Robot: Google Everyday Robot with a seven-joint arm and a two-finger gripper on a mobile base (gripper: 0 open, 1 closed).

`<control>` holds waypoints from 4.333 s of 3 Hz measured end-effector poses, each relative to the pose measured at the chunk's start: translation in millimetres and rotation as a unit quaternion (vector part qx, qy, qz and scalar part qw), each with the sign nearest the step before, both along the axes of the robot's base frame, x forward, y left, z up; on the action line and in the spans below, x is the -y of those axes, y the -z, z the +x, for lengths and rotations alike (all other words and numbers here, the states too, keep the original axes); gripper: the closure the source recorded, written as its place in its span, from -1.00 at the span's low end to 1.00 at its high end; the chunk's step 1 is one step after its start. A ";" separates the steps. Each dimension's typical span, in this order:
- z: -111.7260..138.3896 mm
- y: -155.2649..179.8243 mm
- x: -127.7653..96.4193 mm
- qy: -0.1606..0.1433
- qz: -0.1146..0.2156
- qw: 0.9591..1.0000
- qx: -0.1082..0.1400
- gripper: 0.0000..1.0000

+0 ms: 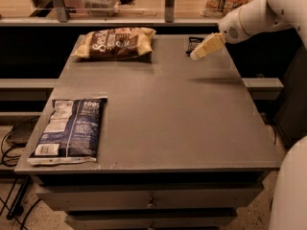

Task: Move rxbar chocolate near blue chip bag

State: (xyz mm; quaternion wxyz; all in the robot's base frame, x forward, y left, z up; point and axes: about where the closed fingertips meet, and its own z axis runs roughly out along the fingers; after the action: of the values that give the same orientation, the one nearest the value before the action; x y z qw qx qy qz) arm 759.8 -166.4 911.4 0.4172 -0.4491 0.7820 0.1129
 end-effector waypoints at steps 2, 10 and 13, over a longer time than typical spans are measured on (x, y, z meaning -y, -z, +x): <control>9.2 10.2 -4.6 0.008 0.012 1.000 -0.009 -1.00; 89.4 68.8 -2.9 0.094 0.075 0.992 -0.039 0.42; 66.1 -0.5 -42.7 0.018 0.073 0.997 0.024 1.00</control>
Offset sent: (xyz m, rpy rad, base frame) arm 0.0142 0.0063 -0.0204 0.0460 0.0419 -0.0455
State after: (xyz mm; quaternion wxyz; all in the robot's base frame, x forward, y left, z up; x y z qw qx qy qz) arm 825.9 -123.8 911.9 0.4694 -0.4059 0.7695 0.1513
